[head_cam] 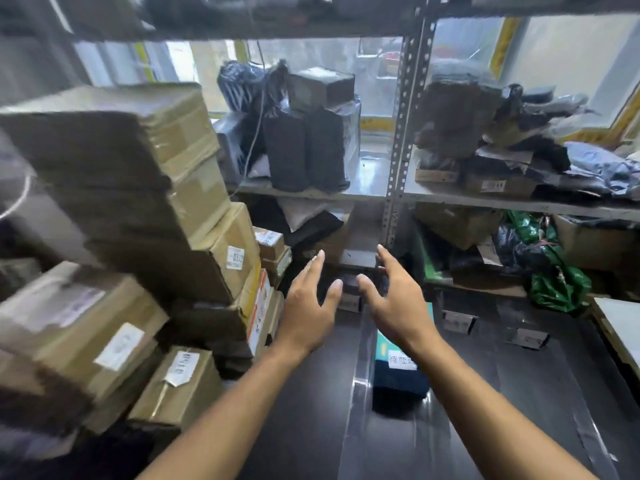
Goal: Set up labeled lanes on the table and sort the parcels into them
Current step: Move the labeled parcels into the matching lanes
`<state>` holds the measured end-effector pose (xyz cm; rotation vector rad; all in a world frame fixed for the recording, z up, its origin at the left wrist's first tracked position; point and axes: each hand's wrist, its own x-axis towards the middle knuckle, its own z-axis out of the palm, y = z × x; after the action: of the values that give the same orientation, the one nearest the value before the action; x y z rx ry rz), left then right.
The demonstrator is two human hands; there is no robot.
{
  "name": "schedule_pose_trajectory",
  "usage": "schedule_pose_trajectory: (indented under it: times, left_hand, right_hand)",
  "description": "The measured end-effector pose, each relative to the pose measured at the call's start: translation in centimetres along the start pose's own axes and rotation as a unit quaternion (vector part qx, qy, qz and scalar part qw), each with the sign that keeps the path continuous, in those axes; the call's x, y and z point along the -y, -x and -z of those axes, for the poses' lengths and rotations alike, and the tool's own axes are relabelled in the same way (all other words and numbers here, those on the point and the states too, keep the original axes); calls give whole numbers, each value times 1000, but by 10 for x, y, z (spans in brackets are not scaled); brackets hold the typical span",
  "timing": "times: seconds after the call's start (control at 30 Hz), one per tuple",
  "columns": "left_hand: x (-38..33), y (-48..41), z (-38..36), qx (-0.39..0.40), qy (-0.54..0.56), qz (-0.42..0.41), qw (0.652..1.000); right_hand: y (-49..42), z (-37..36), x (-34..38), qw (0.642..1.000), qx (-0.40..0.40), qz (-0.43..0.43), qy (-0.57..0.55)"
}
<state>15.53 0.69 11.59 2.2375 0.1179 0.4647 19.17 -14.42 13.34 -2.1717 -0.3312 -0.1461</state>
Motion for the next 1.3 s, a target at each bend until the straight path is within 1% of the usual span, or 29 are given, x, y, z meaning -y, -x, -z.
schedule_pose_trajectory:
  times: [0.13, 0.3, 0.37, 0.47, 0.57, 0.63, 0.7, 0.77, 0.8, 0.87, 0.97, 1.03, 1.1, 1.2, 1.3]
  left_hand:
    - [-8, 14, 58, -75, 14, -11, 997]
    - [-26, 34, 123, -186, 82, -29, 979]
    - [-33, 37, 150, -246, 118, -37, 961]
    - [-37, 26, 203, -352, 137, -46, 925]
    - [-13, -8, 264, -435, 110, -39, 893]
    - [11, -40, 303, -469, 103, -11, 877]
    - [35, -72, 335, -450, 91, 48, 887]
    - [57, -96, 355, -399, 86, 101, 907]
    - [65, -104, 360, -368, 87, 114, 919]
    - [77, -111, 361, -299, 94, 131, 941]
    - [97, -118, 354, -233, 153, 118, 953]
    - [109, -124, 348, -221, 191, 99, 951]
    - [110, -124, 341, -231, 193, 81, 950]
    - [105, -125, 336, -273, 142, 43, 950]
    - [104, -126, 338, -281, 94, 32, 954]
  right_hand:
    - [0, -23, 53, 997, 25, 54, -49]
    - [-8, -37, 105, 983, 75, 125, -110]
    - [-17, -36, 124, 975, 89, 144, -141]
    - [-42, -35, 157, 963, 100, 151, -197]
    - [-76, -42, 189, 958, 96, 133, -233]
    - [-99, -52, 210, 958, 97, 121, -240]
    - [-119, -65, 228, 960, 96, 120, -233]
    - [-136, -80, 237, 964, 98, 122, -217]
    - [-143, -88, 240, 965, 101, 120, -211]
    - [-151, -103, 243, 964, 106, 96, -222]
    - [-158, -120, 244, 963, 104, 74, -237]
    - [-159, -127, 243, 961, 91, 86, -245]
    - [-158, -134, 242, 961, 74, 88, -253]
    - [-167, -144, 235, 959, 67, 87, -262]
    - [-174, -148, 230, 958, 62, 86, -265]
